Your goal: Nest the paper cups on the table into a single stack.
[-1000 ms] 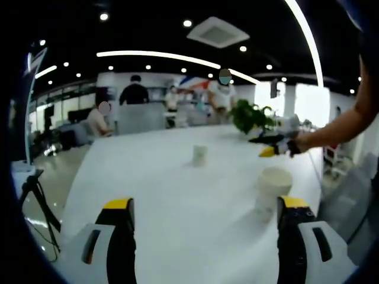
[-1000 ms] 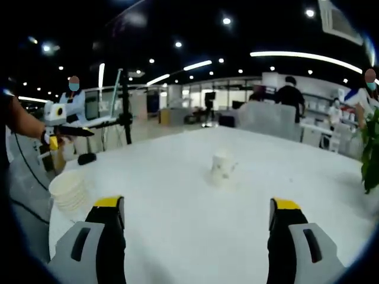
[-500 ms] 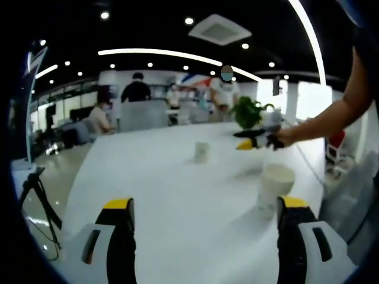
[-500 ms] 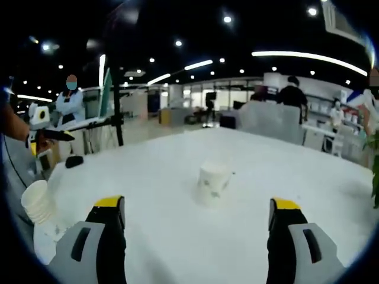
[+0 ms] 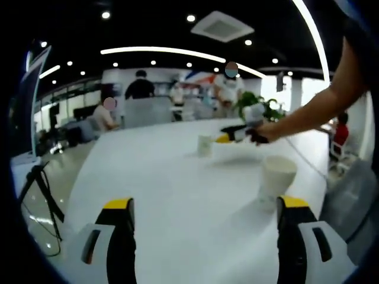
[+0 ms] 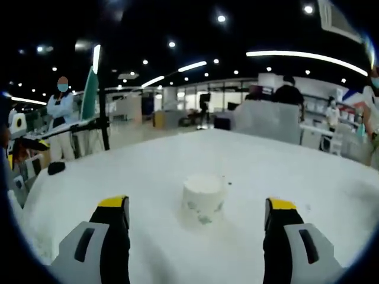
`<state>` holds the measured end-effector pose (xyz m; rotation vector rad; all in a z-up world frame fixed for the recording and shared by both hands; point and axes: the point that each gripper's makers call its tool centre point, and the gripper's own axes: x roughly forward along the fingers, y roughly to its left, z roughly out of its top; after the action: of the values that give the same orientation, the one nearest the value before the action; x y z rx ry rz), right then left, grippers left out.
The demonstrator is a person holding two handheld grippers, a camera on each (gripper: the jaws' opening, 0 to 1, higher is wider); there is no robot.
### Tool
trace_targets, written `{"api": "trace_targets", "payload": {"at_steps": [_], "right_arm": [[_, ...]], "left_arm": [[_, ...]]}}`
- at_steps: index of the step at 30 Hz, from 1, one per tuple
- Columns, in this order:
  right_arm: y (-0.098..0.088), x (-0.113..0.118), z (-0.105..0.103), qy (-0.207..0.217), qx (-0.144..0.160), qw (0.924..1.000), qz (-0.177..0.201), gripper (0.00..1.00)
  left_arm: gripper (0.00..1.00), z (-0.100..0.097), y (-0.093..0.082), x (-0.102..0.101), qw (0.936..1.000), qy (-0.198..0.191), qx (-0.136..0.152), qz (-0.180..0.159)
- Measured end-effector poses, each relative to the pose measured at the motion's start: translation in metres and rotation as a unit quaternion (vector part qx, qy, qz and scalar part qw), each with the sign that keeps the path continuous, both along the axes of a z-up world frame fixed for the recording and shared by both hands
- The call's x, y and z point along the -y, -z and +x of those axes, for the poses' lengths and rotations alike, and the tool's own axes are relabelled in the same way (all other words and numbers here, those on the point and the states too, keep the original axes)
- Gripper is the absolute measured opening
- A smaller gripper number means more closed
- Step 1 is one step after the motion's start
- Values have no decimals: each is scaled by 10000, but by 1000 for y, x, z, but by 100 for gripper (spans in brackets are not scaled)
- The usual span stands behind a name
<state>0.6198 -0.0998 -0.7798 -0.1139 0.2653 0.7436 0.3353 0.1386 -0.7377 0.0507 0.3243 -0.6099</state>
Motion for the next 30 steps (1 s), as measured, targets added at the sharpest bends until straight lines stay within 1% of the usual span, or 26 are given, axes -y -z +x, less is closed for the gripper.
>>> {"api": "trace_targets", "payload": {"at_steps": [2, 3, 5, 8, 12, 14, 17, 19, 22, 23, 25, 30], "right_arm": [[2, -6, 6, 63, -49, 10000, 12, 84], [3, -8, 7, 75, -73, 9999, -7, 80], [7, -12, 12, 79, -87, 9999, -47, 77], [19, -18, 19, 103, -221, 9996, -133, 74], [29, -28, 21, 109, -333, 9988, -341, 62], [34, -33, 23, 60, -399, 9982, -446, 60], [36, -40, 23, -15, -485, 9978, -461, 59], [36, -42, 22, -57, -437, 9976, -527, 57], [37, -40, 22, -2, -486, 9975, -505, 43], [37, -37, 23, 54, -472, 9974, -538, 42], [37, -37, 23, 54, -492, 9975, -504, 41], [36, -36, 21, 12, -482, 9972, -570, 40]], "left_arm": [[98, 1, -4, -1, 10000, -54, -8, -49], [98, 2, -6, -1, 9999, -83, 5, -78], [98, 3, -6, -2, 9999, -122, 19, -83], [98, 0, -2, 1, 9999, -112, -44, -53], [98, -3, 4, 1, 9999, -75, -111, 7], [98, -4, 5, 0, 9999, -71, -130, 17], [98, -4, 5, -2, 9999, -95, -140, 33], [98, -3, 3, -4, 9998, -128, -136, 18], [98, -2, 1, -5, 9998, -154, -104, 34], [98, -1, 0, -5, 9998, -151, -88, 32], [98, -1, 1, -5, 9998, -153, -105, 45], [98, -1, 0, -5, 9998, -153, -94, 27]]}}
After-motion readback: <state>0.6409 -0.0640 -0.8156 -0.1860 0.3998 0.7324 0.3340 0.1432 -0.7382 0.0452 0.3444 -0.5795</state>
